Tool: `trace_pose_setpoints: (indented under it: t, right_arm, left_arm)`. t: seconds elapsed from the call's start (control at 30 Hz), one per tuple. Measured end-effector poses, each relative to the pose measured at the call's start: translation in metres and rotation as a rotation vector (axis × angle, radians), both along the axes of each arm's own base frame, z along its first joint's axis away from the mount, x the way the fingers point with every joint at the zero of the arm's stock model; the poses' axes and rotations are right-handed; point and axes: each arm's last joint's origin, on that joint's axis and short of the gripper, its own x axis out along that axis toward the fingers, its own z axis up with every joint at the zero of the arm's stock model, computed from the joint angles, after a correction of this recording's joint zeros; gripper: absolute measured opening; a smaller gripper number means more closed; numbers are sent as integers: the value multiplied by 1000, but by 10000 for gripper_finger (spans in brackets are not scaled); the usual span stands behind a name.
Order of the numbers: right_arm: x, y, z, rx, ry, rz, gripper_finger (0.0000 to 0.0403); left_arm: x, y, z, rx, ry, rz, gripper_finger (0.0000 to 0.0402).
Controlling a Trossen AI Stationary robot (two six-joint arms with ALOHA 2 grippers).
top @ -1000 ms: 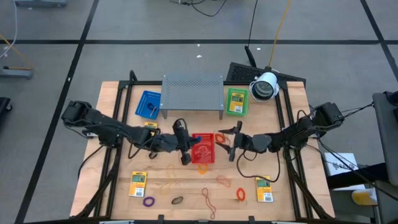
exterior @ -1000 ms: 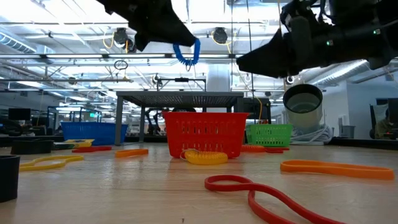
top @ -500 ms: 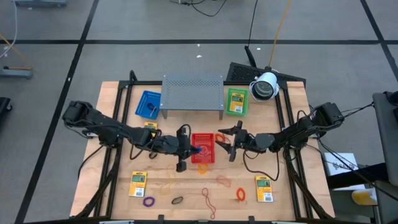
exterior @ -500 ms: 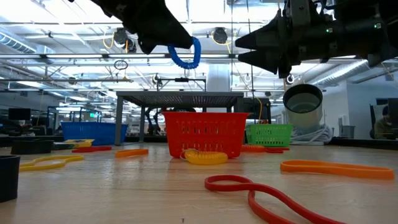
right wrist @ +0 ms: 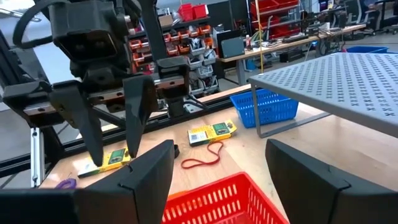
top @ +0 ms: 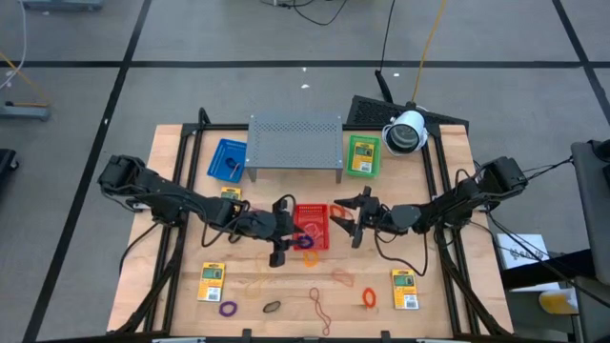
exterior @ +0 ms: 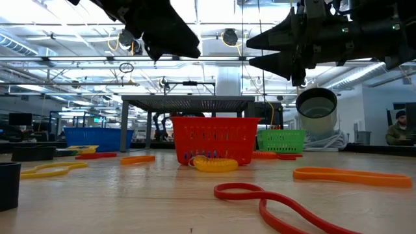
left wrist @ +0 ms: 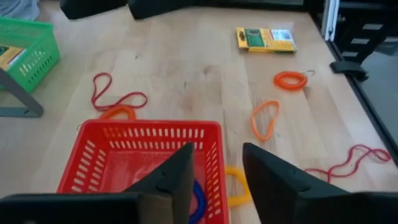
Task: Pick & Place Office Desk Supplies
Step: Put the purple spring keychain into the red basket
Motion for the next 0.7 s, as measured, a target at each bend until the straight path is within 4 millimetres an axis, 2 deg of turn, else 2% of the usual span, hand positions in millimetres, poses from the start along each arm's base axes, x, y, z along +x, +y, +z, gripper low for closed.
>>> trace_pose_setpoints:
  t: [0.2, 0.37, 0.5, 0.7]
  right_arm:
    - [-1, 4, 0, -28, 5, 42, 247]
    - [-1, 11, 1, -134, 8, 172, 247]
    - [-2, 20, 2, -197, 9, 212, 247]
    - [-8, 36, 1, -212, 20, 279, 247]
  left_arm:
    - [0, -2, 1, 20, -9, -27, 183]
    - [-2, -15, 3, 49, -40, -162, 177]
    - [-6, -27, 3, 51, -42, -238, 171]
    - [-23, -51, -7, -61, 110, -259, 171]
